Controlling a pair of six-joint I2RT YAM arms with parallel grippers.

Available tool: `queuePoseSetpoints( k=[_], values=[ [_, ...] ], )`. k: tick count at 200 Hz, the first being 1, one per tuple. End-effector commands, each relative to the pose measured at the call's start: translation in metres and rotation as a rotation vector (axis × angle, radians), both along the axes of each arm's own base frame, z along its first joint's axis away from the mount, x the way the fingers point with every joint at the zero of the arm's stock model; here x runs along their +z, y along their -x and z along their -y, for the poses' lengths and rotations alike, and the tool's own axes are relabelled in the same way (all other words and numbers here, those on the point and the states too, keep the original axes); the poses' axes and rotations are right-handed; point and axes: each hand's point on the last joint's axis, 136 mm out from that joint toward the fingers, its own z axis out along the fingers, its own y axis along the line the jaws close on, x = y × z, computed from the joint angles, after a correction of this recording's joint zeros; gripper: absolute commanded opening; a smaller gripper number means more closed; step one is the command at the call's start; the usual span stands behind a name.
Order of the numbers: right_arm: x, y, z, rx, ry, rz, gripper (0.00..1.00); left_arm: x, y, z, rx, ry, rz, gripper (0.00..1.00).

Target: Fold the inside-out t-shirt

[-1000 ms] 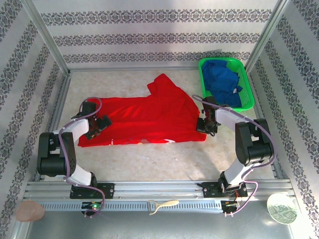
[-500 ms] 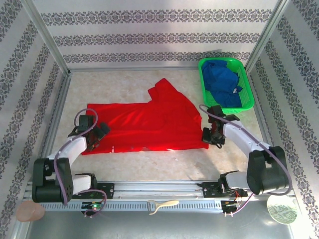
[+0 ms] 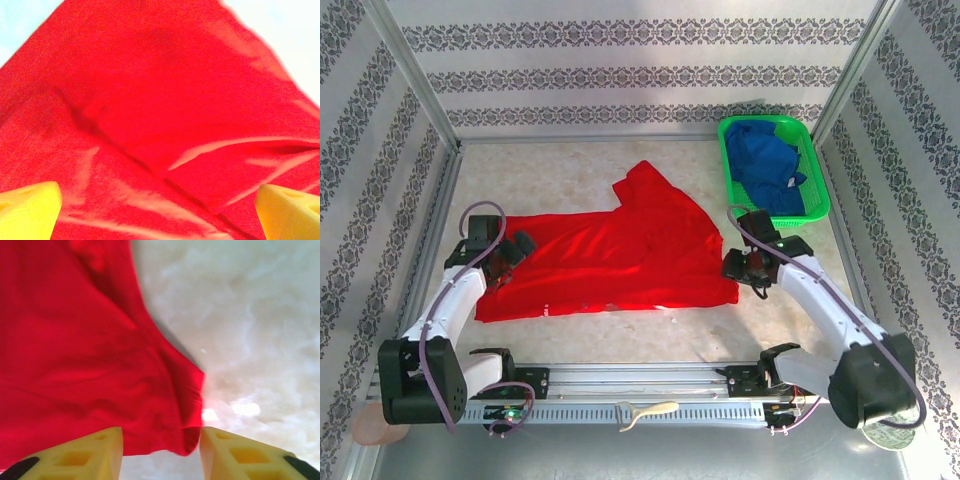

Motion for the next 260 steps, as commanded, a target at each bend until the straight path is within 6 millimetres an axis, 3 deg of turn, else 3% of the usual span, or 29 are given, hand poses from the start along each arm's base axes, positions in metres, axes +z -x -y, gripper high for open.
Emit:
queuePoseSetpoints(
  k=[1,32,63,99,129,152,165,181,203,223,243,260],
  values=[
    [0.004,-0.002,-0.031,0.007,-0.152,0.013,0.39,-0.002,0.009,0.014,-0.089,0.039,-0.036,1.0],
    [-0.037,-0.014,-0.058,-0.033,-0.24,-0.014,0.35,-0.021,0.008,0.045,-0.131,0.157,-0.031,1.0],
    [-0.077,-0.02,-0.052,-0.149,-0.213,-0.074,0.28,-0.045,0.011,0.055,-0.136,0.193,-0.067,1.0],
    [-0.111,0.021,-0.021,-0.394,-0.192,-0.173,0.34,-0.071,0.032,0.051,-0.062,0.201,-0.122,1.0],
    [-0.115,0.06,0.0,-0.547,-0.186,-0.161,0.35,-0.082,0.057,0.047,-0.001,0.196,-0.157,1.0],
    [-0.118,0.084,0.011,-0.654,-0.206,-0.155,0.35,-0.076,0.069,0.048,0.014,0.206,-0.134,1.0],
    [-0.106,0.08,0.013,-0.664,-0.231,-0.103,0.36,-0.064,0.067,0.048,0.014,0.204,-0.092,1.0],
    [-0.074,0.062,0.01,-0.584,-0.259,-0.001,0.37,-0.037,0.055,0.044,-0.003,0.17,-0.026,1.0],
    [0.0,0.014,-0.01,-0.39,-0.316,0.172,0.4,0.007,0.026,0.03,-0.049,0.055,0.052,0.99],
    [0.053,-0.027,-0.032,-0.211,-0.305,0.231,0.44,0.037,-0.009,0.015,-0.093,-0.003,0.07,0.99],
    [0.091,-0.074,-0.054,-0.046,-0.258,0.275,0.5,0.043,-0.045,-0.001,-0.129,-0.017,0.038,0.99],
    [0.105,-0.117,-0.068,0.051,-0.218,0.289,0.51,0.03,-0.071,-0.013,-0.181,-0.037,-0.041,0.99]
  ],
)
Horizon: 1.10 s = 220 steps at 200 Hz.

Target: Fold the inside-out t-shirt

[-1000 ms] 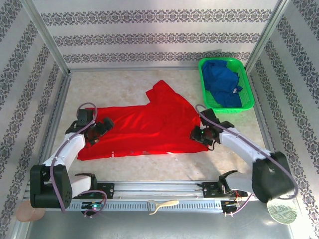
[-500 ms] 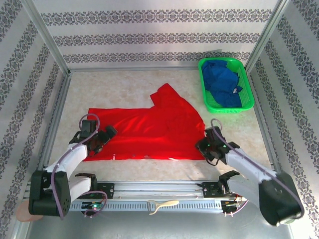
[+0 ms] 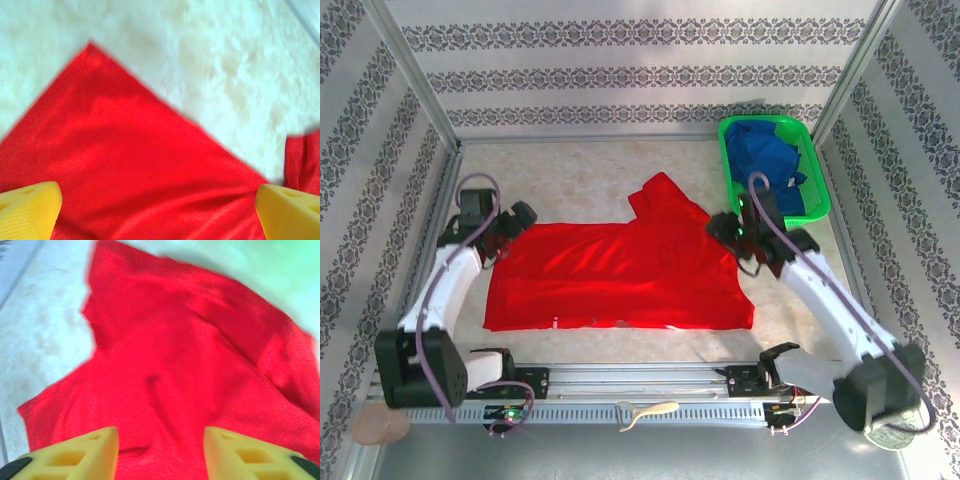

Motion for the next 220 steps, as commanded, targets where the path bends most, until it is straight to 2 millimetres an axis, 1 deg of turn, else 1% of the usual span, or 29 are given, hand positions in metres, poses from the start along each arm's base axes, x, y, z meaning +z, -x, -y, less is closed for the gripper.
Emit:
queuePoseSetpoints(
  k=[1,4,13,14,18,25,33,34,38,40,45,50,60,75,89,105,120,131,161,176,191,204,220],
  values=[
    [0.016,-0.044,-0.019,0.213,0.123,0.056,0.51,-0.028,-0.016,-0.014,-0.116,-0.068,-0.144,0.99],
    [0.02,-0.052,-0.021,0.23,0.13,0.066,0.51,-0.031,-0.02,-0.015,-0.127,-0.072,-0.161,0.99],
    [0.019,-0.076,-0.028,0.268,0.158,0.065,0.52,-0.04,-0.03,-0.02,-0.166,-0.098,-0.21,0.99],
    [0.022,-0.078,-0.028,0.271,0.159,0.072,0.52,-0.042,-0.031,-0.021,-0.168,-0.1,-0.216,0.99],
    [0.016,-0.088,-0.032,0.288,0.17,0.057,0.52,-0.047,-0.034,-0.024,-0.179,-0.111,-0.24,0.99],
    [0.014,-0.107,-0.038,0.32,0.186,0.051,0.52,-0.056,-0.04,-0.028,-0.196,-0.125,-0.278,1.0],
    [0.008,-0.127,-0.044,0.352,0.211,0.033,0.53,-0.066,-0.045,-0.033,-0.215,-0.132,-0.316,0.95],
    [0.004,-0.128,-0.044,0.357,0.216,0.02,0.53,-0.066,-0.045,-0.033,-0.218,-0.133,-0.32,0.95],
    [0.001,-0.137,-0.045,0.368,0.227,0.009,0.53,-0.071,-0.047,-0.036,-0.224,-0.137,-0.339,0.92],
    [-0.004,-0.14,-0.045,0.376,0.236,-0.007,0.53,-0.074,-0.048,-0.037,-0.225,-0.137,-0.349,0.91],
    [-0.008,-0.152,-0.048,0.39,0.252,-0.013,0.53,-0.078,-0.05,-0.04,-0.233,-0.146,-0.37,0.88],
    [-0.018,-0.159,-0.048,0.401,0.271,-0.042,0.53,-0.083,-0.053,-0.043,-0.237,-0.148,-0.389,0.85],
    [-0.029,-0.174,-0.051,0.417,0.29,-0.071,0.53,-0.087,-0.06,-0.045,-0.248,-0.147,-0.406,0.79],
    [-0.047,-0.192,-0.054,0.43,0.305,-0.104,0.54,-0.094,-0.068,-0.052,-0.251,-0.169,-0.434,0.78],
    [-0.061,-0.203,-0.057,0.439,0.307,-0.122,0.57,-0.1,-0.073,-0.057,-0.252,-0.188,-0.461,0.78],
    [-0.07,-0.212,-0.064,0.445,0.297,-0.129,0.6,-0.108,-0.076,-0.059,-0.258,-0.191,-0.486,0.77],
    [-0.074,-0.219,-0.067,0.444,0.297,-0.128,0.65,-0.115,-0.077,-0.059,-0.264,-0.187,-0.495,0.77],
    [-0.079,-0.223,-0.07,0.445,0.298,-0.126,0.66,-0.121,-0.075,-0.058,-0.268,-0.18,-0.505,0.77],
    [-0.092,-0.234,-0.075,0.446,0.308,-0.136,0.67,-0.136,-0.071,-0.054,-0.282,-0.157,-0.527,0.67],
    [-0.1,-0.24,-0.075,0.441,0.321,-0.14,0.67,-0.141,-0.07,-0.052,-0.289,-0.143,-0.529,0.58],
    [-0.106,-0.247,-0.076,0.432,0.324,-0.137,0.66,-0.145,-0.07,-0.051,-0.29,-0.132,-0.53,0.43],
    [-0.112,-0.252,-0.078,0.431,0.323,-0.131,0.65,-0.145,-0.07,-0.05,-0.293,-0.132,-0.528,0.27],
    [-0.12,-0.258,-0.079,0.423,0.318,-0.126,0.64,-0.145,-0.069,-0.051,-0.293,-0.131,-0.53,0.12]
  ],
)
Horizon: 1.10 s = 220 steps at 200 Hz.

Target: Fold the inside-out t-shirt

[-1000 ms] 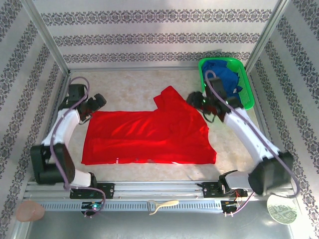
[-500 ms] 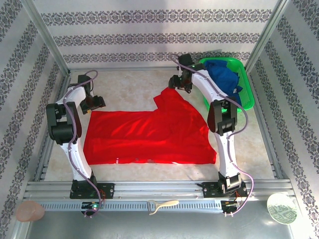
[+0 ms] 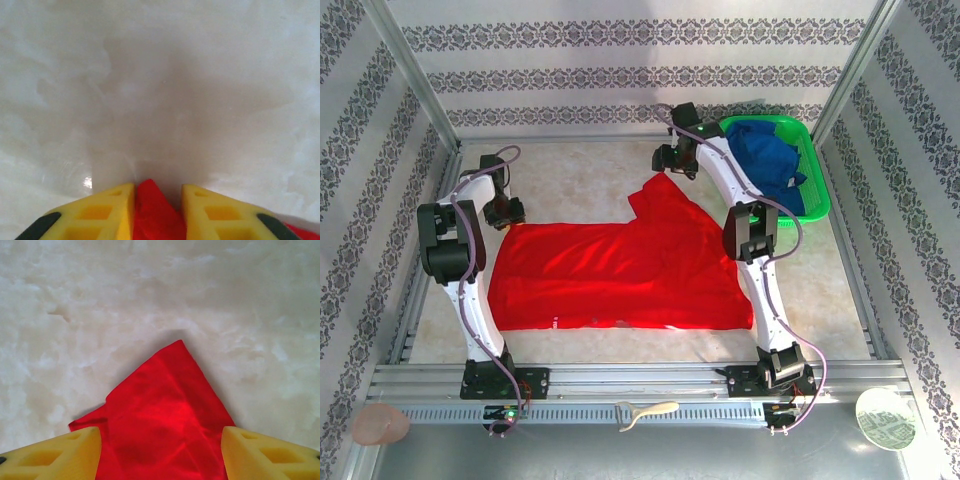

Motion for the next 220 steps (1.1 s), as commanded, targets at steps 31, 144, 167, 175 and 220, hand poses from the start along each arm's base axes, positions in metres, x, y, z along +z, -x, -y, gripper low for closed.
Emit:
queuePoseSetpoints(
  k=[31,144,167,175,220],
  values=[
    [-0.028,-0.014,-0.004,-0.018,0.002,-0.004,0.62,-0.009,0.016,-0.002,-0.01,0.018,-0.044,0.02],
    [-0.06,-0.034,-0.022,-0.098,-0.15,-0.022,0.53,-0.001,0.024,-0.007,0.016,0.034,-0.022,0.02],
    [-0.063,-0.033,-0.021,-0.096,-0.152,-0.033,0.33,-0.001,0.024,-0.008,0.023,0.039,-0.022,0.01],
    [-0.061,-0.034,-0.019,-0.097,-0.152,-0.031,0.24,-0.002,0.025,-0.008,0.024,0.039,-0.023,0.02],
    [-0.013,-0.043,-0.002,-0.107,-0.2,0.033,0.0,0.001,0.021,-0.015,0.082,0.06,0.003,0.0]
  ],
)
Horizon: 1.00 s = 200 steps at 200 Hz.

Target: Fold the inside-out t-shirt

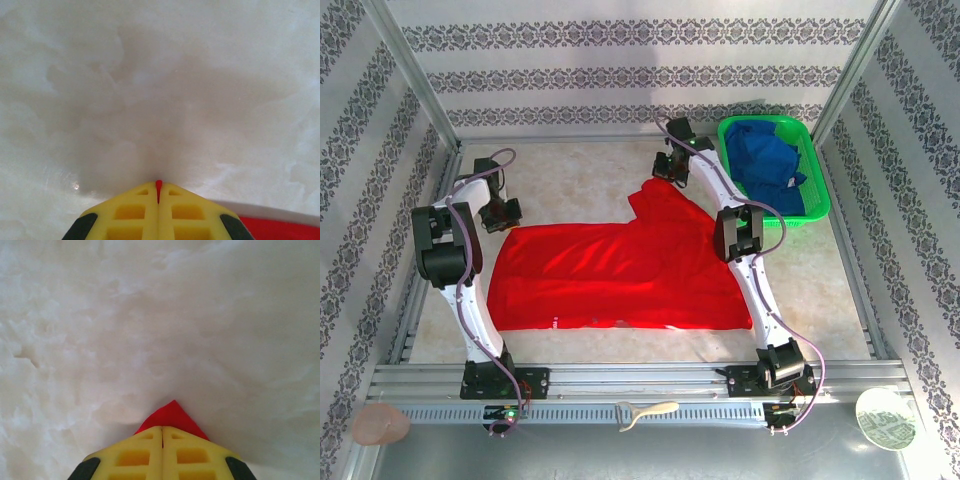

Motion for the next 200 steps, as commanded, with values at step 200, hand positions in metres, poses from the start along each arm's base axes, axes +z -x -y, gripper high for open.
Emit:
queuePoseSetpoints(
  k=[200],
  values=[
    [0.178,0.049,0.031,0.007,-0.129,0.27,0.0,0.055,0.021,-0.028,0.287,0.077,0.207,0.0]
  ],
)
